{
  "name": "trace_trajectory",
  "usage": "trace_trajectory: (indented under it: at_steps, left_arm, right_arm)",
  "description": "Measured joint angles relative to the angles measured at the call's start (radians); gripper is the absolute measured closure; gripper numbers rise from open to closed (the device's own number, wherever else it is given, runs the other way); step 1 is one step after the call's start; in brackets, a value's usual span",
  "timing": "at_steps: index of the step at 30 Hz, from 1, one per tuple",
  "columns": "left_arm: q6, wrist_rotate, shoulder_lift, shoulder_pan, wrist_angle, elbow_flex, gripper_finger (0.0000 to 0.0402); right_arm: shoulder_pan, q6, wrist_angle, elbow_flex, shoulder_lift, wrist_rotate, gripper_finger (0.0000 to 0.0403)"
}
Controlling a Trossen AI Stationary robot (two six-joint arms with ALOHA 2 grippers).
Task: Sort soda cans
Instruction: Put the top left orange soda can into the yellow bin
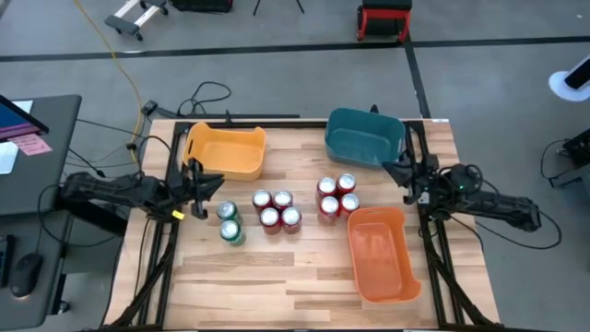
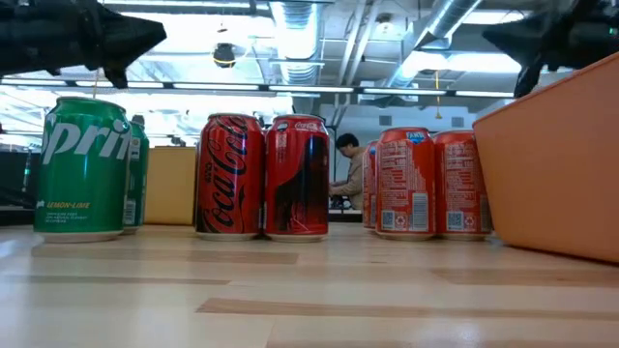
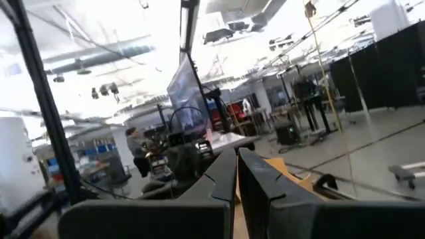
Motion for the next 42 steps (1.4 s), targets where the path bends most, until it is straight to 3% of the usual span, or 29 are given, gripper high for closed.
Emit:
trace_trajectory:
  at_steps: [8, 12, 17, 23, 29, 33, 39, 42]
  left_arm:
    - [0.017, 0.033, 0.475, 0.061, 0.248, 0.167, 0.021]
    - [0.06, 0.028, 0.705, 0.073, 0.241, 0.313, 0.0192]
    - [0.074, 0.044, 0.889, 0.085, 0.176, 0.468, 0.0192]
    - [0.058, 0.153, 1.017, 0.138, 0.134, 0.579, 0.0192]
    - [0.0, 0.343, 1.115, 0.263, -0.105, 0.747, 0.0192]
    - [0.076, 0.456, 1.188, 0.316, -0.268, 0.862, 0.0192]
    - [0.262, 0.477, 1.279, 0.337, -0.431, 0.99, 0.0192]
    - [0.248, 0.479, 1.324, 0.342, -0.446, 1.037, 0.0192]
  right_arm:
    - [0.001, -0.107, -0.128, 0.164, 0.162, -0.016, 0.0346]
    - [-0.008, -0.163, -0.138, 0.193, 0.226, -0.015, 0.0339]
    - [-0.04, -0.13, -0.185, 0.194, 0.265, 0.023, 0.0335]
    - [-0.072, -0.047, -0.208, 0.194, 0.293, 0.043, 0.0335]
    - [-0.047, -0.043, -0.175, 0.194, 0.326, 0.042, 0.0335]
    - [-0.017, -0.058, -0.185, 0.194, 0.339, 0.042, 0.0335]
    - [0.047, -0.13, -0.189, 0.194, 0.339, 0.042, 0.0335]
    - [0.085, -0.168, -0.17, 0.194, 0.354, 0.042, 0.0335]
